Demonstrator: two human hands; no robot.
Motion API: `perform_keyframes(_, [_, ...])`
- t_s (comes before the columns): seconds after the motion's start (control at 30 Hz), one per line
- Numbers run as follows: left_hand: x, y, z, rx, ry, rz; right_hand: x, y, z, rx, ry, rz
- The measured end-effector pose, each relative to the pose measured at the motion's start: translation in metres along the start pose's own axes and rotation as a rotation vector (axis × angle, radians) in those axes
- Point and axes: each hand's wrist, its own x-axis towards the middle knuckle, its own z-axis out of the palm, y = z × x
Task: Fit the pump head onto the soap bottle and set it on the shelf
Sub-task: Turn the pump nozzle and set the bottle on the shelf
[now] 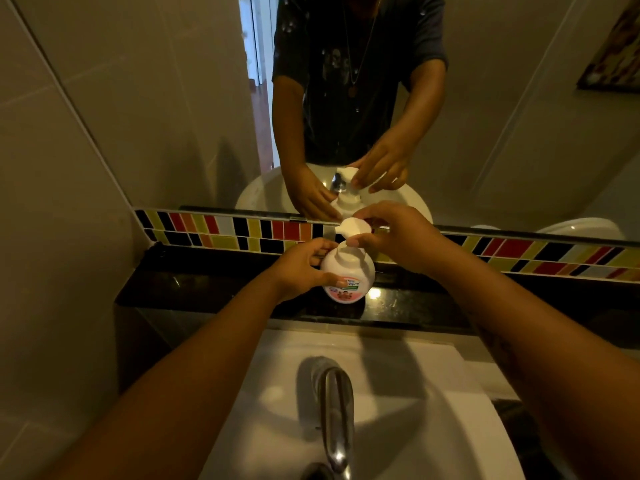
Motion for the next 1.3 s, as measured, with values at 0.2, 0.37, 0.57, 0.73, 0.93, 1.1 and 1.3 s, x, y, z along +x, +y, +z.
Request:
perform_keyframes(0.2, [0.001, -0.003, -0.001, 0.011, -0.008, 0.014, 0.003, 0.001, -0.016, -0.066, -0.213, -0.07])
perform_keyframes(0.37, [0.002, -0.003, -0.001, 0.017, -0.007, 0.016, 0.003, -0.009, -0.009, -0.122, -0.097, -0.021])
perform_keyframes(0.57, [0.004, -0.004, -0.002, 0.005, -0.023, 0.018, 0.004, -0.01, 0.014, -0.143, 0.101, 0.04])
perform_keyframes(0.73, [0.004, -0.003, -0.003, 0.012, -0.027, 0.008, 0.0, -0.006, 0.002, -0.044, -0.012, -0.037])
perform_keyframes(0.93, [0.004, -0.001, -0.004, 0.007, -0.041, 0.001, -0.003, 0.003, -0.007, 0.051, -0.157, -0.016])
perform_keyframes(1.1, [0.004, -0.001, -0.003, 0.015, -0.036, 0.007, -0.008, 0.006, 0.0, 0.187, -0.08, -0.008])
perform_keyframes(1.3, [0.003, -0.001, -0.002, 0.01, -0.023, 0.01, -0.009, 0.007, 0.007, 0.252, -0.039, 0.029])
